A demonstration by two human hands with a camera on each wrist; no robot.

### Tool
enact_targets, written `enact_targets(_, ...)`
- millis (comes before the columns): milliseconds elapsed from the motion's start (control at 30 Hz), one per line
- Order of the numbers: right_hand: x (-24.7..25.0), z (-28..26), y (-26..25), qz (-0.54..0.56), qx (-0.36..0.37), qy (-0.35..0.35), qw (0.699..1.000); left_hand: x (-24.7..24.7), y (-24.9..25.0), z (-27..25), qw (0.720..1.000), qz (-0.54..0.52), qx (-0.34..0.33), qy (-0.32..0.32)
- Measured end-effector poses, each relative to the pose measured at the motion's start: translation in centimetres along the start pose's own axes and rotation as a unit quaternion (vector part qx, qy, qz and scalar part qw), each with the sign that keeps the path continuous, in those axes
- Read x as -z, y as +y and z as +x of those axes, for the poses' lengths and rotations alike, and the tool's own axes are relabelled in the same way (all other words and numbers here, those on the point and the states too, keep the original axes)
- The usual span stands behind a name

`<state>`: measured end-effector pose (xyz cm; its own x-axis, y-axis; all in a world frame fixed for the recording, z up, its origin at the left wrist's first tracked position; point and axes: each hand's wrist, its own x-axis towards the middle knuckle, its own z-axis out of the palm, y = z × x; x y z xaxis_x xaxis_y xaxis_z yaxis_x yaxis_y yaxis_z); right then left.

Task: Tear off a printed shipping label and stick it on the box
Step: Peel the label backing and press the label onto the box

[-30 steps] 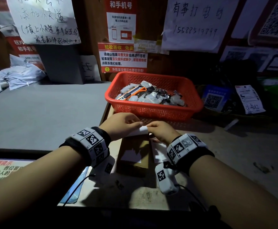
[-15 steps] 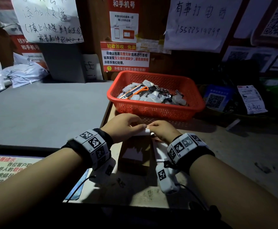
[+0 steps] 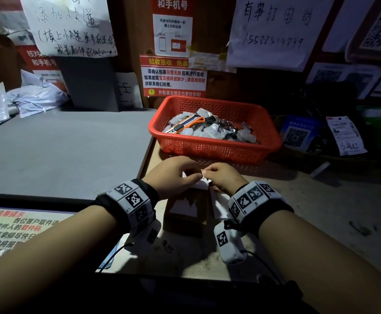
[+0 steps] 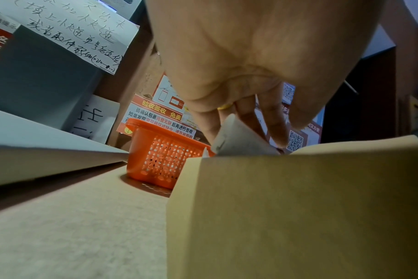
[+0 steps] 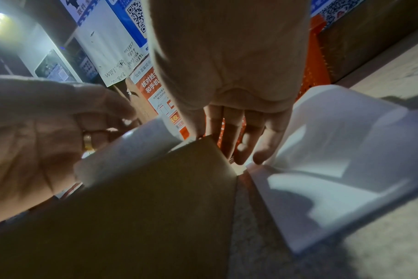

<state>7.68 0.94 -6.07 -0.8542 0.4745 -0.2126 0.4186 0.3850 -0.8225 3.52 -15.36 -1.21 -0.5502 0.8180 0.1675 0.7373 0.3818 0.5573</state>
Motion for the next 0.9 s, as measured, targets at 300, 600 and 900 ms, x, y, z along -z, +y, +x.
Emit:
enact_targets(300, -0.26, 0.12, 0.20, -0.024, 0.027, 0.010, 0.999, -0.35, 0.23, 0.46, 0.999, 0.010, 0.050, -0.019)
enact_targets(600, -0.01, -0.09, -0.14, -0.047, 0.022, -0.003, 0.999, -0.51, 0.41, 0.63, 0.997, 0.013, 0.055, -0.056)
enact_targets(900, 0.17, -0.11, -0.39, -0.042, 0.015, -0.011, 0.999, -0.59, 0.31, 0.54, 0.995, -0.039, 0.078, -0.058)
